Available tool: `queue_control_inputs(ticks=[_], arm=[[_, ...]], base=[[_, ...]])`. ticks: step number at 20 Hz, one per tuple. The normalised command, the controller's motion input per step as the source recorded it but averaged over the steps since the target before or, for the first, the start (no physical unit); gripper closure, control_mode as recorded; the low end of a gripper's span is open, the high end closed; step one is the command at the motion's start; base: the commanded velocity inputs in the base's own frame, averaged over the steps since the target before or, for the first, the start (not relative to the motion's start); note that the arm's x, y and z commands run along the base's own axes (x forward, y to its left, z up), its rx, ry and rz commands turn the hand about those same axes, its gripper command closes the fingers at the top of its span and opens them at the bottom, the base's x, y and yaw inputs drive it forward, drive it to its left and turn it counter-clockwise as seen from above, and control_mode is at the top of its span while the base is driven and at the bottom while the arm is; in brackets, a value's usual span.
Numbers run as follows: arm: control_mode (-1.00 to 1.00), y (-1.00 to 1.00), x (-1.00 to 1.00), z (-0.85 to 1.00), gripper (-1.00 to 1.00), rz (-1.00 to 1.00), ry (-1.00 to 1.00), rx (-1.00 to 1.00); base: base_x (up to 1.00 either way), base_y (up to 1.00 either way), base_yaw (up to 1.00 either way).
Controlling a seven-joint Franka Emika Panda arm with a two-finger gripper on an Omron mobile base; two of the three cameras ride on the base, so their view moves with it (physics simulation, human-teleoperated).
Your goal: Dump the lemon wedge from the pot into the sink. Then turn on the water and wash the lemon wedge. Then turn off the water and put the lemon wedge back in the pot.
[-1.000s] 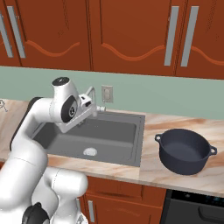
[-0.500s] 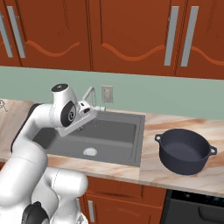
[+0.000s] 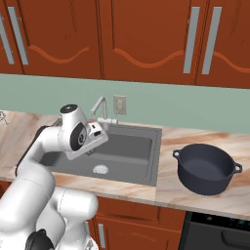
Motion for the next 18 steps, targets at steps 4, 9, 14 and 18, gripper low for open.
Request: queue_control_inputs(ticks=[4, 9, 14, 18], arm=[[-1.0, 0.0, 0.0, -0.38, 1.0, -0.04, 0.0, 0.0], [-1.0, 0.0, 0.0, -0.37, 1.0, -0.05, 0.0, 0.0], [-1.0, 0.0, 0.07, -0.14, 1.0, -0.08, 0.0, 0.0], [-1.0, 0.0, 0.23, 0.0, 1.0, -0.15, 0.0, 0.06]], base=[[0.0, 0.0, 0.0], [0.0, 0.0, 0.0], [0.0, 0.0, 0.0], [0.0, 0.0, 0.0]])
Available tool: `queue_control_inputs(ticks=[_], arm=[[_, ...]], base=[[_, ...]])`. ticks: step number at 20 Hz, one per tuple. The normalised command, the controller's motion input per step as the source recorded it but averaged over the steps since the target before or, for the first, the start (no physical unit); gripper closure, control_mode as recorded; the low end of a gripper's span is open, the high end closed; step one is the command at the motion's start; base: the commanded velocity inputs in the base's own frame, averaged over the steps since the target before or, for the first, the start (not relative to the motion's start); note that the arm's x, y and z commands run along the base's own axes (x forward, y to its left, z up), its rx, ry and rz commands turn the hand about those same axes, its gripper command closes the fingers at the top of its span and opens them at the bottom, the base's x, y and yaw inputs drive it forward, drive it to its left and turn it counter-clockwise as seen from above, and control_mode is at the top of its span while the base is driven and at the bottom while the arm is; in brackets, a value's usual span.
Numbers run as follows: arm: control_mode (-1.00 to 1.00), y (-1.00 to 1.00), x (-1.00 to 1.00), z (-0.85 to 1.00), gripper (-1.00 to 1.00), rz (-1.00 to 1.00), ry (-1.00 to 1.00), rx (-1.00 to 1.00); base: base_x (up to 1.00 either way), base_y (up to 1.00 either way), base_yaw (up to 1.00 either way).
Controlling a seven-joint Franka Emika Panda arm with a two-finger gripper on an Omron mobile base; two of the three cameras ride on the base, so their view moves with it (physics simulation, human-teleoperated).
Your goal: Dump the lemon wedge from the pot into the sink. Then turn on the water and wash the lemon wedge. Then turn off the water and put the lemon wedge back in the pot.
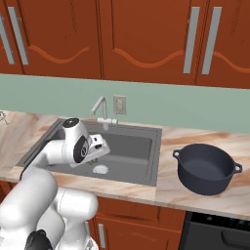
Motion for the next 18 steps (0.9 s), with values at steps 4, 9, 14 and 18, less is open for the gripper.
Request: queue_control_inputs(ticks=[4, 9, 14, 18], arm=[[-1.0, 0.0, 0.17, 0.0, 1.0, -0.16, 0.0, 0.12], [-1.0, 0.0, 0.14, -0.06, 1.0, -0.14, 0.0, 0.15], [-1.0, 0.08, 0.03, -0.16, 1.0, -0.11, -0.01, 0.03], [-1.0, 0.12, 0.09, -0.21, 1.0, -0.12, 0.0, 0.0]], base=[[0.0, 0.0, 0.0], [0.0, 0.0, 0.0], [0.0, 0.0, 0.0], [0.0, 0.0, 0.0]])
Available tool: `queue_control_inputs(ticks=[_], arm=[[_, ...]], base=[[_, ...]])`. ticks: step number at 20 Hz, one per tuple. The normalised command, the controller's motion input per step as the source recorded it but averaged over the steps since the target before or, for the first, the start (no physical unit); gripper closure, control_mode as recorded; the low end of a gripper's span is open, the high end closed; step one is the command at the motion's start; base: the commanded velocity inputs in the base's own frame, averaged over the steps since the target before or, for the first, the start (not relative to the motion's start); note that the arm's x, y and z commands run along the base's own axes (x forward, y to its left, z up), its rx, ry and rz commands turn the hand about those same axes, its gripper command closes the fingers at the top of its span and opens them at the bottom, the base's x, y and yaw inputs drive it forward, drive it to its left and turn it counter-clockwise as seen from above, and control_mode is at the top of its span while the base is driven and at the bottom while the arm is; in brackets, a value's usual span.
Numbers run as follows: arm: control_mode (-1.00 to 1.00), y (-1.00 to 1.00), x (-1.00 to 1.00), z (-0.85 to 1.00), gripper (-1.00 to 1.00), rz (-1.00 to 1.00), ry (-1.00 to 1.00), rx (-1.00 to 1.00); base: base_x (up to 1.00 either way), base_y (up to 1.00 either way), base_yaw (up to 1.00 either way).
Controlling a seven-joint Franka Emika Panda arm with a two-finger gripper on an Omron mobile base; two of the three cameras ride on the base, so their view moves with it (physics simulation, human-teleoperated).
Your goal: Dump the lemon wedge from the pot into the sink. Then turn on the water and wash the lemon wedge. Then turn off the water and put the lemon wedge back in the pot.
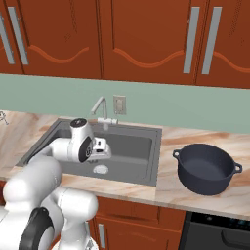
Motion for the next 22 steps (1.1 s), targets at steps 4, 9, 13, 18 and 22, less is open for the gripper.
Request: queue_control_inputs(ticks=[4, 9, 13, 18, 22], arm=[[-1.0, 0.06, 0.2, -0.24, 1.0, -0.13, 0.0, 0.0], [-1.0, 0.01, 0.19, -0.16, 1.0, -0.12, 0.0, 0.0], [-1.0, 0.0, 0.24, -0.13, 1.0, -0.11, 0.0, 0.01], [-1.0, 0.0, 0.15, -0.21, 1.0, -0.06, 0.02, 0.02], [-1.0, 0.0, 0.12, -0.24, 1.0, -0.04, 0.02, 0.01]], base=[[0.0, 0.0, 0.0], [0.0, 0.0, 0.0], [0.0, 0.0, 0.0], [0.0, 0.0, 0.0], [0.0, 0.0, 0.0]])
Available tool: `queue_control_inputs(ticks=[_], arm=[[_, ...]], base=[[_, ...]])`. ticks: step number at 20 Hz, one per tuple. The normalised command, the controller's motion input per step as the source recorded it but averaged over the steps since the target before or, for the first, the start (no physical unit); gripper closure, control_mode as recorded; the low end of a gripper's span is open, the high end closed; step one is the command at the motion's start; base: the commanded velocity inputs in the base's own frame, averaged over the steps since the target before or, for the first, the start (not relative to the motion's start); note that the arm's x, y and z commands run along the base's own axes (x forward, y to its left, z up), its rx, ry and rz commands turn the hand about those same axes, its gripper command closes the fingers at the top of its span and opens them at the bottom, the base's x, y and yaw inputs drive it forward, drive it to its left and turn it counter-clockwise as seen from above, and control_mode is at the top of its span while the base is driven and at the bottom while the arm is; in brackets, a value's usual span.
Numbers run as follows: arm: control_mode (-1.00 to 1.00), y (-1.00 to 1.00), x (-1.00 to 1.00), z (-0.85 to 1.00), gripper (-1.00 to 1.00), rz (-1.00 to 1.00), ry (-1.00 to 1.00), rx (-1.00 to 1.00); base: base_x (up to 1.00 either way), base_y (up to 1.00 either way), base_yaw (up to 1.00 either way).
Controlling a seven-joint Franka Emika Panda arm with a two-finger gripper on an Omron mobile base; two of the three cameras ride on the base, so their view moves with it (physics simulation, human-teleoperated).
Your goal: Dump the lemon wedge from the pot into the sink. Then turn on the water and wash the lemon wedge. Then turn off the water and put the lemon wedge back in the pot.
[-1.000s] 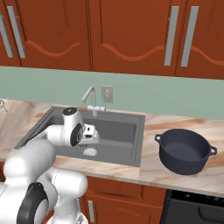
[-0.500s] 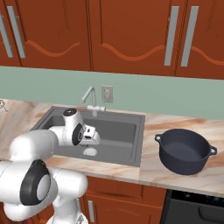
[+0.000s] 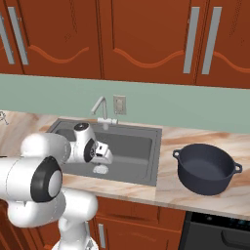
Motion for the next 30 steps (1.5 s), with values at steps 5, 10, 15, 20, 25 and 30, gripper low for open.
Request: queue_control_inputs(ticks=[5, 10, 15, 20, 25, 30], arm=[[-1.0, -0.02, 0.21, -0.18, 1.0, -0.01, 0.03, 0.0], [-1.0, 0.0, 0.19, -0.21, 1.0, 0.0, 0.03, 0.0], [-1.0, 0.0, 0.12, -0.31, 1.0, 0.0, 0.05, 0.0], [-1.0, 0.0, 0.08, -0.34, 1.0, 0.0, 0.06, 0.0], [-1.0, 0.0, 0.13, -0.3, 1.0, 0.0, 0.01, 0.0], [-1.0, 0.0, 0.11, -0.29, 1.0, 0.0, 0.0, 0.0]], base=[[0.0, 0.0, 0.0], [0.0, 0.0, 0.0], [0.0, 0.0, 0.0], [0.0, 0.0, 0.0], [0.0, 0.0, 0.0], [0.0, 0.0, 0.0]])
